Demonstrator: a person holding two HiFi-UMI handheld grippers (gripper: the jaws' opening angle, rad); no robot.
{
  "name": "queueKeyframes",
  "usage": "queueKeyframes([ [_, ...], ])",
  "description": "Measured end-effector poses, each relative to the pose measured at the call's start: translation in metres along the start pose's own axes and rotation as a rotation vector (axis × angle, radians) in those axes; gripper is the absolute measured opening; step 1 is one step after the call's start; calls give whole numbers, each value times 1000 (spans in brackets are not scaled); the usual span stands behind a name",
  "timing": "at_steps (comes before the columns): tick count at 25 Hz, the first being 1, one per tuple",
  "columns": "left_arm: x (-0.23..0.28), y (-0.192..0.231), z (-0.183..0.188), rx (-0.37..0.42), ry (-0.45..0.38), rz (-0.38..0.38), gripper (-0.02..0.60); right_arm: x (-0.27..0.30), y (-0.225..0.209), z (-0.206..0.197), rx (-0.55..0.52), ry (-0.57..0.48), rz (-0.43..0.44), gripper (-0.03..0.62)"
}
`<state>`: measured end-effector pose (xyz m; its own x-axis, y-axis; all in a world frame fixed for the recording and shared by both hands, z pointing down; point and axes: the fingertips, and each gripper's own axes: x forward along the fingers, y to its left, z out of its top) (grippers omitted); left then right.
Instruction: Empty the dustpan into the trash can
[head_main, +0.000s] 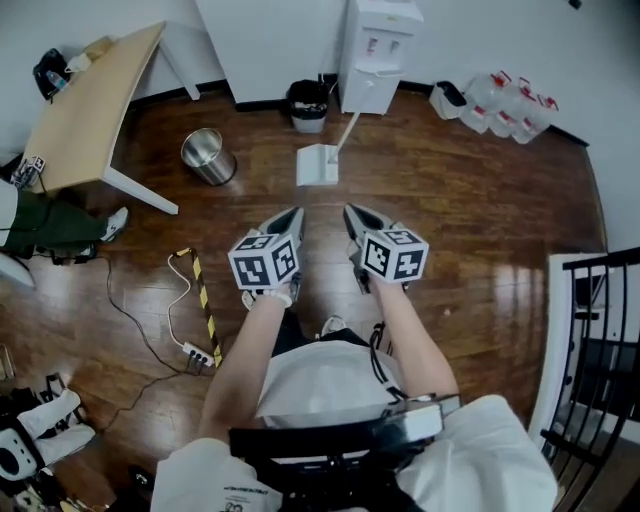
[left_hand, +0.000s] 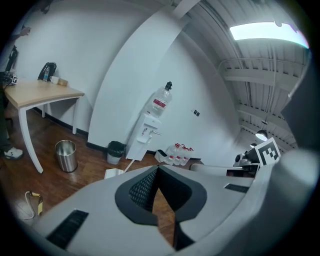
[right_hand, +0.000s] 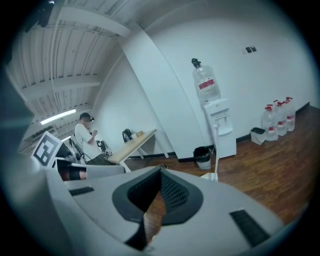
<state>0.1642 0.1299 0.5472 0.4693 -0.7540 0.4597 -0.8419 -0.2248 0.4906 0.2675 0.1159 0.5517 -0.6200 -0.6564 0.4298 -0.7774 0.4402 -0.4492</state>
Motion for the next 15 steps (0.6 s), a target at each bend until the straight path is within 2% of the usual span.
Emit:
queueKeyframes([
  [6,-27,-6,-25,4,14,12,-2,-16,10,-21,17,3,1,0],
  [15,-53,13,-5,37,-1,-31,-2,-9,56,-27,12,-31,-36,0],
])
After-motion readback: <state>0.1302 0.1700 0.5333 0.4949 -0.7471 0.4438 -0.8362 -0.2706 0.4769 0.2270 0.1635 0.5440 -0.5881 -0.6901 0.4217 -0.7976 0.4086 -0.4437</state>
